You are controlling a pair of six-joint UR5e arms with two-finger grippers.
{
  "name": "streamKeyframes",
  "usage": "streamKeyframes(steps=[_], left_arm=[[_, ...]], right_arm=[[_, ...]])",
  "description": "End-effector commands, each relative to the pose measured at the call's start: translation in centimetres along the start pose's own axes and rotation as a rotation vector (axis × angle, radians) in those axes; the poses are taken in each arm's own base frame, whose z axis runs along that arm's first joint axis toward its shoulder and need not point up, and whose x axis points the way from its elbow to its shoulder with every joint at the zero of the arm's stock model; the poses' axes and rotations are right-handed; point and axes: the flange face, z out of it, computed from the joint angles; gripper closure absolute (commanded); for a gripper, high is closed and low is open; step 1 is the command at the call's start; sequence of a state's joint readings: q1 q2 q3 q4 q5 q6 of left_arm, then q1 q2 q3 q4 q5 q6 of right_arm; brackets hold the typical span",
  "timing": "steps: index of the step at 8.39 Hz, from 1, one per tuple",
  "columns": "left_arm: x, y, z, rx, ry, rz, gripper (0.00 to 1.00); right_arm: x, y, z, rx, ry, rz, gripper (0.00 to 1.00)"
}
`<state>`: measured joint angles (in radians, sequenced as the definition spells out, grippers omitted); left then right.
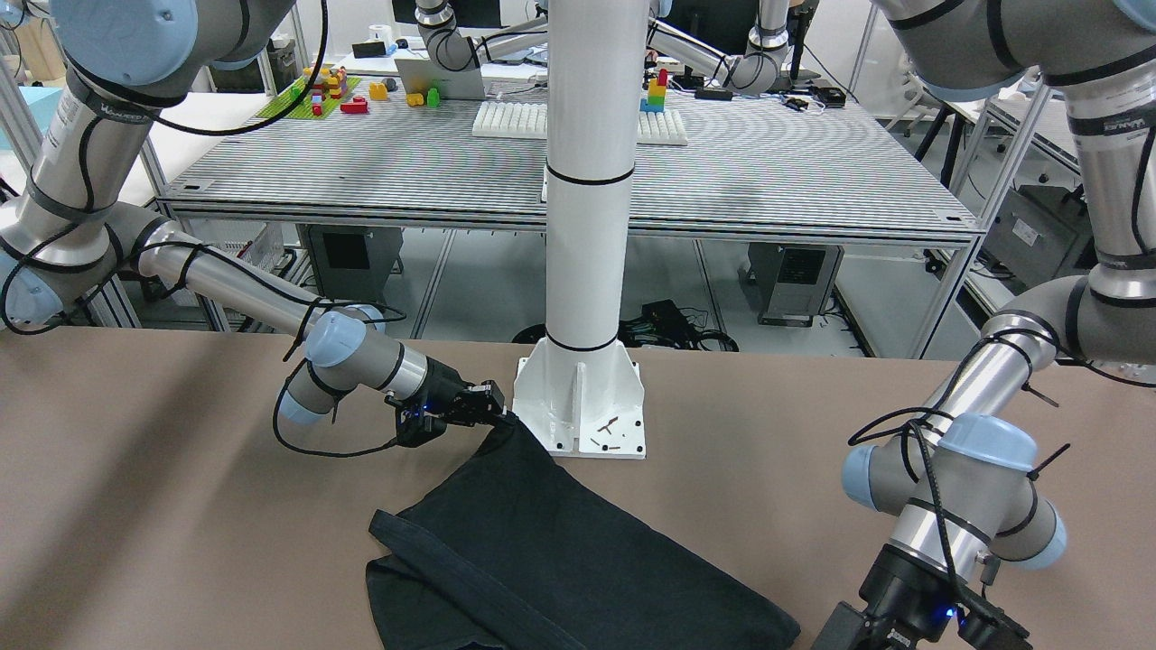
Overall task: Fold clothes
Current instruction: 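Grasp the near corner with the right gripper and rotate the shirt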
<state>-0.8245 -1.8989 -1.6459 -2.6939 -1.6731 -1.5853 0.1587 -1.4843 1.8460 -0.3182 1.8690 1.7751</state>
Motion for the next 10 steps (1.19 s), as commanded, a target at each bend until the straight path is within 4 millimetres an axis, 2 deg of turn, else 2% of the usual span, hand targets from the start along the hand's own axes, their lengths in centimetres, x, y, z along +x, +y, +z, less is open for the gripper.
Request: streamKeyframes(steps=[1,3,4,5,6,7,10], left_arm=[[0.1,2.7,1.7,-0.047,-0.009,0.001,0.06],[0.1,3.8,2.0,-0.070,-0.011,0.001,0.06],[-0.7,4.0,1.7,-0.091,-0.040,-0.003,0.06],[-2.3,4.8,1.4,-0.146,-0.085,-0.010,0.06],[-4.8,7.4,1.2,-0.197,-0.125,-0.019,0.06],[-6.2,9.2,0.2,-0.224,-0.144,-0.017,0.06],[-11.0,11.5,-5.5,-0.276,-0.221,-0.017,0.06]], right_arm=[[-2.1,-4.3,-4.0,0.114,-0.036,-0.013,0.06],[-2.8,-10.7,-11.6,0.129,-0.002,-0.005,0.06],[-3.0,-12.8,-14.1,0.162,0.011,0.007,0.06],[-3.0,-14.3,-15.5,0.208,0.032,0.026,0.06],[-3.0,-15.4,-16.1,0.253,0.038,0.034,0.06],[-3.3,-15.9,-16.7,0.279,0.033,0.035,0.06],[-2.8,-17.0,-17.1,0.333,0.045,0.050,0.06]])
